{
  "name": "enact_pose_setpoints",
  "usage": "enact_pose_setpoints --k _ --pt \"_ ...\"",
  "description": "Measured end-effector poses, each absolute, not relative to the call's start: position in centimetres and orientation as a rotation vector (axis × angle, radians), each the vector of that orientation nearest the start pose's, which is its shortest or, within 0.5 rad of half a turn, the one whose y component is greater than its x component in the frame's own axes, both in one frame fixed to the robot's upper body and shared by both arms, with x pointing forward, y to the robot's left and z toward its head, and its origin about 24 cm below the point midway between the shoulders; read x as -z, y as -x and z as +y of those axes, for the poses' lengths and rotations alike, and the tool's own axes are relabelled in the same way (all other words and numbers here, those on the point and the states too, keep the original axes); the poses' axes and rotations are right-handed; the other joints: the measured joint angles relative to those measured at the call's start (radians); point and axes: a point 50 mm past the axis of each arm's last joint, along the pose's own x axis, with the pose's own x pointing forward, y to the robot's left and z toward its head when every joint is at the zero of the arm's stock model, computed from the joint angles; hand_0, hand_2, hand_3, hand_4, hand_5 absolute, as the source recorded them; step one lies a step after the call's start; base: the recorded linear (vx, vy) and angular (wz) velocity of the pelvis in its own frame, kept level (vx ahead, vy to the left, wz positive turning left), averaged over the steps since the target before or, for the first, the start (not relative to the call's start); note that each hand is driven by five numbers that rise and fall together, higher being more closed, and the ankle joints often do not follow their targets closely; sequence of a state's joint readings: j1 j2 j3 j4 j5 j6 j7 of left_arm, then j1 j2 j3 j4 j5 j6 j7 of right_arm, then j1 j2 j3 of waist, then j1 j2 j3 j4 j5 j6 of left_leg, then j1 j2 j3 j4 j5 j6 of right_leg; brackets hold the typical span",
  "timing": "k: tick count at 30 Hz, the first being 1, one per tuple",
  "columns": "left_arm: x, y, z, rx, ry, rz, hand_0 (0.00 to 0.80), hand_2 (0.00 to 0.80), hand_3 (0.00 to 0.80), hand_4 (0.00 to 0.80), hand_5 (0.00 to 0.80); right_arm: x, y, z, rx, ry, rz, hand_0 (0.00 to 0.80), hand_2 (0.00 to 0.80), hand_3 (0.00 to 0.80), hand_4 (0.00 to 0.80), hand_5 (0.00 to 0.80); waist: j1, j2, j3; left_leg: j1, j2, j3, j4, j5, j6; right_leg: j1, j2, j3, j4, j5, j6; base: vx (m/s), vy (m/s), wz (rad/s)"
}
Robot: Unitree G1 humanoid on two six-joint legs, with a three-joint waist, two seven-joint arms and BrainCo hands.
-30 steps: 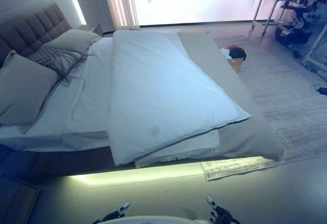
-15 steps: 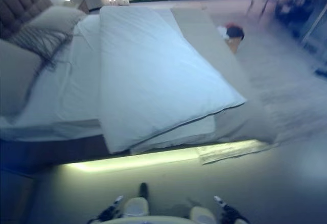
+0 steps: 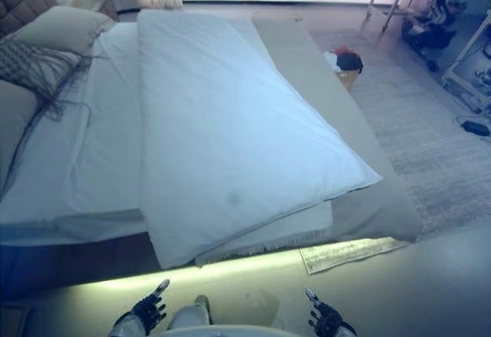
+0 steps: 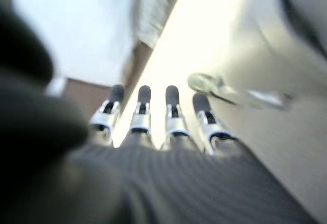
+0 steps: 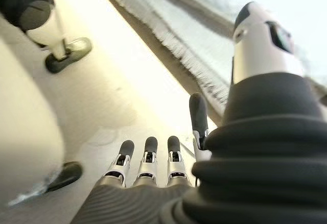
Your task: Make the bed neatly
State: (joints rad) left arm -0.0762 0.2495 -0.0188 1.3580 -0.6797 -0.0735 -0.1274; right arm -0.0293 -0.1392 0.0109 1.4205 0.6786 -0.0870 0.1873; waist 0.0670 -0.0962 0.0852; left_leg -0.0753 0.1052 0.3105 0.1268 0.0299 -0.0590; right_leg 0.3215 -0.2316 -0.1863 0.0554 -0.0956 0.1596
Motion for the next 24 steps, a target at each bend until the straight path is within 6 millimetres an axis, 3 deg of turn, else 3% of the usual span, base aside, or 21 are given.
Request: enact_pose_setpoints --k 3,4,5,6,8,10,11,12,13,14,15,18,20,23,24 --pt "15.8 -10.0 24.1 -0.392 0.353 1.095 0.000 0.000 0.000 0.000 0.000 17.2 -6.3 -20.9 0.416 -0.506 1.166 0.000 0.000 0.000 0.000 0.000 -0.018 0.021 -0.006 0.044 -0.023 0.013 -0.073 0.002 0.034 -0.099 -0.025 -0.011 0.208 0.016 -0.001 0.205 0.170 0.08" --pt "16.0 -9.6 23.6 -0.369 0.341 1.115 0.000 0.000 0.000 0.000 0.000 17.1 -6.0 -21.5 0.425 -0.494 1.168 0.000 0.000 0.000 0.000 0.000 -0.036 0.061 0.004 0.079 -0.024 0.000 -0.132 0.010 0.054 -0.181 -0.032 0.000 0.369 0.055 -0.006 0.171 0.069 0.17" --pt "16.2 -9.3 23.2 -0.360 0.340 1.129 0.000 0.000 0.000 0.000 0.000 17.1 -5.6 -22.0 0.432 -0.487 1.171 0.000 0.000 0.000 0.000 0.000 -0.055 0.086 0.009 0.107 -0.024 -0.014 -0.177 0.022 0.071 -0.247 -0.031 0.010 0.460 0.020 -0.006 0.100 -0.015 0.26" --pt "16.3 -9.2 23.1 -0.356 0.340 1.133 0.000 0.000 0.000 0.000 0.000 17.0 -5.7 -22.4 0.432 -0.479 1.151 0.000 0.000 0.000 0.000 0.000 -0.062 0.102 0.007 0.117 -0.021 -0.020 -0.201 0.029 0.076 -0.290 -0.021 0.024 0.437 -0.030 -0.007 0.002 -0.112 0.24" --pt "16.1 -9.5 23.4 -0.359 0.331 1.116 0.000 0.000 0.000 0.000 0.000 16.9 -5.8 -22.4 0.397 -0.484 1.144 0.000 0.000 0.000 0.000 0.000 -0.080 0.098 0.011 0.108 -0.022 -0.025 -0.219 0.032 0.076 -0.394 0.016 0.015 0.297 -0.054 -0.012 -0.168 -0.153 0.14" --pt "15.7 -10.8 23.6 -0.348 0.325 1.082 0.000 0.000 0.000 0.000 0.000 16.9 -6.3 -22.0 0.353 -0.501 1.127 0.000 0.000 0.000 0.000 0.000 -0.098 0.089 0.018 0.043 -0.016 -0.047 -0.214 0.040 0.081 -0.522 0.071 0.015 0.159 -0.032 -0.010 -0.321 -0.089 0.44" --pt "15.6 -11.2 23.7 -0.343 0.322 1.067 0.000 0.000 0.000 0.000 0.000 16.8 -7.0 -21.9 0.339 -0.502 1.114 0.000 0.000 0.000 0.000 0.000 -0.113 0.083 0.029 0.017 -0.019 -0.064 -0.210 0.054 0.068 -0.582 0.090 0.016 0.134 -0.001 -0.010 -0.105 -0.052 0.78" --pt "15.4 -12.3 23.4 -0.324 0.318 1.046 0.000 0.000 0.000 0.000 0.000 16.7 -7.8 -21.6 0.331 -0.510 1.098 0.000 0.000 0.000 0.000 0.000 -0.122 0.062 0.048 -0.004 -0.029 -0.068 -0.202 0.055 0.065 -0.622 0.090 0.016 0.133 0.039 -0.020 0.072 -0.039 1.02" --pt "15.2 -12.8 23.4 -0.312 0.309 1.030 0.000 0.000 0.000 0.000 0.000 16.7 -8.0 -21.4 0.333 -0.516 1.094 0.000 0.000 0.000 0.000 0.000 -0.131 0.037 0.057 -0.002 -0.052 -0.067 -0.189 0.051 0.056 -0.619 0.085 0.021 0.128 0.057 -0.031 0.196 -0.024 1.14" --pt "15.2 -13.0 22.8 -0.295 0.312 1.023 0.000 0.000 0.000 0.000 0.000 16.6 -8.3 -21.3 0.334 -0.518 1.089 0.000 0.000 0.000 0.000 0.000 -0.131 0.026 0.069 0.011 -0.062 -0.072 -0.171 0.040 0.036 -0.590 0.088 0.058 0.112 0.132 -0.095 0.248 -0.021 0.99" --pt "15.5 -12.9 21.8 -0.287 0.344 1.022 0.000 0.000 0.000 0.000 0.000 16.5 -8.7 -21.8 0.335 -0.500 1.086 0.000 0.000 0.000 0.000 0.000 -0.126 0.050 0.083 0.032 -0.047 -0.070 -0.144 0.020 0.010 -0.554 0.099 0.045 0.101 0.131 -0.120 0.294 -0.006 0.45" --pt "16.2 -11.2 20.6 -0.297 0.389 1.059 0.000 0.000 0.000 0.000 0.000 15.6 -11.4 -22.5 0.305 -0.482 0.995 0.000 0.000 0.000 0.000 0.000 -0.078 0.103 0.093 0.032 0.014 -0.100 -0.047 -0.034 -0.027 -0.481 0.144 0.038 0.047 0.128 -0.144 0.178 0.096 -0.07" --pt "16.3 -10.7 20.3 -0.294 0.395 1.068 0.000 0.000 0.000 0.000 0.000 15.0 -13.2 -22.5 0.284 -0.486 0.942 0.000 0.000 0.000 0.000 0.000 -0.075 0.102 0.095 0.026 0.021 -0.138 -0.006 -0.036 -0.029 -0.443 0.150 0.044 0.012 0.144 -0.155 0.022 0.177 -0.06" --pt "16.1 -11.6 20.1 -0.247 0.366 1.058 0.000 0.000 0.000 0.000 0.000 14.1 -15.4 -22.6 0.275 -0.501 0.868 0.000 0.000 0.000 0.000 0.000 -0.079 0.108 0.094 0.031 0.036 -0.147 -0.090 -0.028 -0.016 -0.431 0.161 0.042 -0.021 0.155 -0.148 0.001 0.148 -0.08" --pt "16.0 -12.0 19.7 -0.219 0.352 1.056 0.000 0.000 0.000 0.000 0.000 13.9 -15.7 -22.8 0.284 -0.506 0.850 0.000 0.000 0.000 0.000 0.000 -0.077 0.120 0.095 0.031 0.042 -0.150 -0.105 -0.009 -0.034 -0.434 0.168 0.041 -0.023 0.158 -0.144 0.008 0.109 -0.02"
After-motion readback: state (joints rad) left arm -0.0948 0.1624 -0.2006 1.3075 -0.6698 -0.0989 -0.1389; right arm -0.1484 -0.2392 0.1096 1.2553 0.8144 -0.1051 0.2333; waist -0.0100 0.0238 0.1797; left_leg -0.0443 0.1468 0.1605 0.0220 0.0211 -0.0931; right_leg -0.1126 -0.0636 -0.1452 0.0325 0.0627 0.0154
